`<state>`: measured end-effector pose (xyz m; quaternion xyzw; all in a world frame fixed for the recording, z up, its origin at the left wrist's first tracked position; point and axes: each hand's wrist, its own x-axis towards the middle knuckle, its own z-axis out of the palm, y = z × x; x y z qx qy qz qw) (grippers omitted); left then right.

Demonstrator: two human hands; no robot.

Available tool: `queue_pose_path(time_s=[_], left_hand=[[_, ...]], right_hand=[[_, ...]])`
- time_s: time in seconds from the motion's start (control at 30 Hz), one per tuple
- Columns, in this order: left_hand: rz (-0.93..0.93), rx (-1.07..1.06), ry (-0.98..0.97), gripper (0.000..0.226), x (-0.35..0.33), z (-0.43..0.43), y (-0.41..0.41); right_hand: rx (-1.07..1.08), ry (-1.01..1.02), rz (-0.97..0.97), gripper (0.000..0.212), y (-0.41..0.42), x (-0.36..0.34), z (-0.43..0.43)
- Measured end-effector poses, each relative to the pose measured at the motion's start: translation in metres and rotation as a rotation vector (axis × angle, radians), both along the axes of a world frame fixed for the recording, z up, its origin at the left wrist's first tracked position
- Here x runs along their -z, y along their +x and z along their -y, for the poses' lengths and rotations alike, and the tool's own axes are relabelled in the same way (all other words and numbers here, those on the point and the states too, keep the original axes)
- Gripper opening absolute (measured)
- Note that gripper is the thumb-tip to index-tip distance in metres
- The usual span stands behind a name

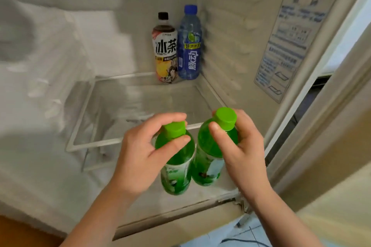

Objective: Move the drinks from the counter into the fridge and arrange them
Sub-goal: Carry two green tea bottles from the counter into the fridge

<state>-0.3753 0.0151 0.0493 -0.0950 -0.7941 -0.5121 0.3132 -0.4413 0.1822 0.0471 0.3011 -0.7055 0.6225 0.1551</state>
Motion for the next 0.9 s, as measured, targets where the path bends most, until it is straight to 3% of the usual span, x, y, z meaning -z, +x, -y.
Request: queue_pose_path(time_s=[0.37, 0.7, 0.83, 0.9], left_hand=[[-0.213, -0.048, 0.035, 0.031, -0.087, 0.022, -0.092], [-0.171, -0.130, 0.039, 0.035, -0.055, 0.031, -0.167], [-0.152, -0.136, 0.039, 0.028, -0.051, 0.033, -0.178], [-0.137, -0.128, 0.019, 0.035, -0.049, 0.033, -0.179]], right_hand=[[0.030, -0.174, -0.037, 0.008, -0.070, -0.069, 0.042], [0.168, -0.051, 0.131, 0.022, -0.132, -0.064, 0.062], [0.179, -0.063, 0.185, 0.018, -0.142, -0.060, 0.065], [0.167, -0.055, 0.172, 0.017, -0.144, -0.058, 0.065]])
